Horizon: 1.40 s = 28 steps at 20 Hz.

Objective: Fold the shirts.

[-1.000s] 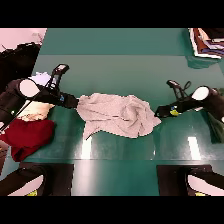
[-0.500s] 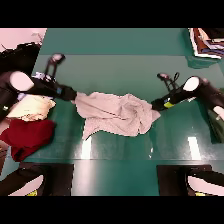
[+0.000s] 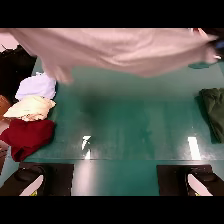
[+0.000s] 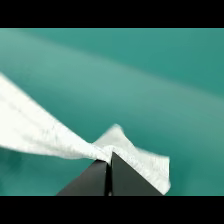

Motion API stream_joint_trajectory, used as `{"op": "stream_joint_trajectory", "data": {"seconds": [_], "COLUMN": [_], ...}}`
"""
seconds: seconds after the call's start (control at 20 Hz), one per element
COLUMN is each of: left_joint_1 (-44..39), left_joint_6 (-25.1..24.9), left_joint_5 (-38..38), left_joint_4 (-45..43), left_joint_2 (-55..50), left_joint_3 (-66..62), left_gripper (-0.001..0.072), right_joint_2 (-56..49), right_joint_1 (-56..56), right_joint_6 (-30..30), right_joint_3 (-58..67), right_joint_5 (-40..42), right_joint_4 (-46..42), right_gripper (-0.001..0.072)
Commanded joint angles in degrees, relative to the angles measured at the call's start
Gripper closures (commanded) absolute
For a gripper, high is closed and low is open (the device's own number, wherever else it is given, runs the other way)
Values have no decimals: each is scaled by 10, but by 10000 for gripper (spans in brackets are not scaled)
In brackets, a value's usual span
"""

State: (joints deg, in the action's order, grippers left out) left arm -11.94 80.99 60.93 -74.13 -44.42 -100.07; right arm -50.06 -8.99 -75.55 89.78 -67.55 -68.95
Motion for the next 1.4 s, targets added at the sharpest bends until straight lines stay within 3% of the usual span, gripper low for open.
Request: {"op": "stream_joint_trajectory", "data": {"seconds": [0.0,0.3,0.4,0.5,0.6,0.7,0.85,1.0,1.15,1.2,1.25,1.3,1.35], "left_joint_1": [0,0,0,0,0,0,0,0,0,0,0,3,12], "left_joint_6": [26,76,75,64,60,50,0,-28,-30,-30,-30,-30,-30], "left_joint_5": [22,163,200,201,193,154,18,-77,-141,-151,-147,-123,-78], "left_joint_4": [-2,11,11,11,13,27,38,38,38,37,34,23,11], "left_joint_2": [49,26,-12,-59,-109,-158,-240,-320,-358,-357,-357,-356,-353], "left_joint_3": [-77,-76,-34,40,138,251,376,369,322,308,292,275,255], "left_gripper": [685,686,686,685,686,685,685,685,682,483,160,94,105], "right_joint_2": [74,94,54,-13,-77,-140,-238,-318,-358,-365,-369,-370,-369], "right_joint_1": [35,127,140,135,108,71,39,31,31,32,38,44,50], "right_joint_6": [-7,-31,-35,-50,-50,-49,-43,-43,-44,-44,-43,-43,-43], "right_joint_3": [58,59,59,51,-5,-92,-200,-204,-143,-120,-96,-75,-57], "right_joint_5": [-9,-101,-145,-203,-210,-180,-74,2,14,7,-7,-31,-57], "right_joint_4": [-1,0,5,4,3,2,3,4,4,3,4,4,4], "right_gripper": [701,700,700,701,700,700,700,700,682,415,226,229,230]}}
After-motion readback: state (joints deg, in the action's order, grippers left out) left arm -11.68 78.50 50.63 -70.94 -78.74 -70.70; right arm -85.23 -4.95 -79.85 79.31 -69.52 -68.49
